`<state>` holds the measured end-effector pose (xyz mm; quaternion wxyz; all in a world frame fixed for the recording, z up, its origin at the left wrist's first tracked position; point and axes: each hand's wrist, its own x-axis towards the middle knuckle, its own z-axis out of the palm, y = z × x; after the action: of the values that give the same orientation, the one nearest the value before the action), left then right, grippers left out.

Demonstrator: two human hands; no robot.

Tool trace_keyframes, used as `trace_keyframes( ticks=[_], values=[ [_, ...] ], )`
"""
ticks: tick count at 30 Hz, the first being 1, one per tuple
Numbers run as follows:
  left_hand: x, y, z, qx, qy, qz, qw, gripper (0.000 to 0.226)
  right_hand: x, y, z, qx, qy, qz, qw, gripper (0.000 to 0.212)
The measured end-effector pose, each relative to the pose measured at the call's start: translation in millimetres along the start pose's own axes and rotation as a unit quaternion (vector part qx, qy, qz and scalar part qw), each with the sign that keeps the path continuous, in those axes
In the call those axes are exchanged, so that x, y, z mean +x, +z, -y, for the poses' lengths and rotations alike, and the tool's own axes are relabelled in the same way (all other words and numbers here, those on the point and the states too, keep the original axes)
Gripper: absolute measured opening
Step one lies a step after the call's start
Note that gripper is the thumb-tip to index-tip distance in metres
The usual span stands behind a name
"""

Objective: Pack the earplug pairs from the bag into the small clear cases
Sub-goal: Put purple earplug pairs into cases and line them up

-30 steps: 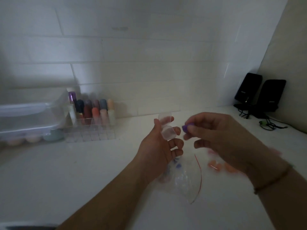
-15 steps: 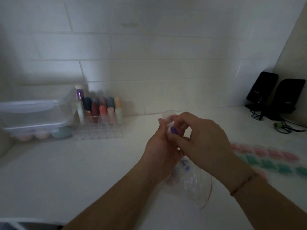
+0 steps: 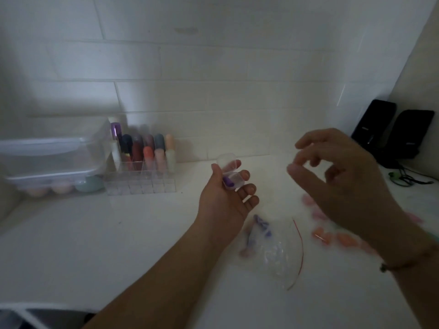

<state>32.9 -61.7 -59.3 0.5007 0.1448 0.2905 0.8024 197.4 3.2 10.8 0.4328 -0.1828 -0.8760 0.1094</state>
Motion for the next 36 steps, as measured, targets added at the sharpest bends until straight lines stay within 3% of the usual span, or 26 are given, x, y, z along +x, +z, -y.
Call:
trace_keyframes(
  ticks=[4, 9, 12, 19, 21, 24, 28, 36],
  values=[
    [6, -4, -2, -0.012, 0.027, -0.068, 0.997, 0.045, -51, -2, -9, -0.069, 0.011, 0.154, 0.986, 0.016],
    [8, -8, 1, -0.002, 0.027, -0.091, 0.995, 0.046, -74, 15, -17, -0.112, 0.019, 0.309, 0.944, 0.023],
    [8, -10, 4, 0.006, 0.02, -0.105, 0.994, 0.048, -75, 37, -10, -0.197, 0.032, 0.315, 0.928, 0.038],
    [10, -9, 11, 0.025, 0.001, -0.125, 0.992, 0.05, -66, 51, 4, -0.338, 0.074, 0.276, 0.897, 0.005],
    [10, -9, 12, 0.027, -0.003, -0.13, 0.991, 0.05, -64, 49, 3, -0.353, 0.058, 0.249, 0.9, 0.019],
    [9, -7, 13, 0.036, -0.009, -0.128, 0.991, 0.049, -59, 54, 0, -0.364, 0.041, 0.219, 0.904, 0.027],
    [8, -3, 13, 0.032, -0.019, -0.128, 0.991, 0.048, -56, 66, -6, -0.373, 0.081, 0.225, 0.897, 0.006],
    [5, -3, 13, 0.05, -0.028, -0.117, 0.991, 0.05, -47, 77, -6, -0.298, 0.103, 0.2, 0.927, 0.035]
  ],
)
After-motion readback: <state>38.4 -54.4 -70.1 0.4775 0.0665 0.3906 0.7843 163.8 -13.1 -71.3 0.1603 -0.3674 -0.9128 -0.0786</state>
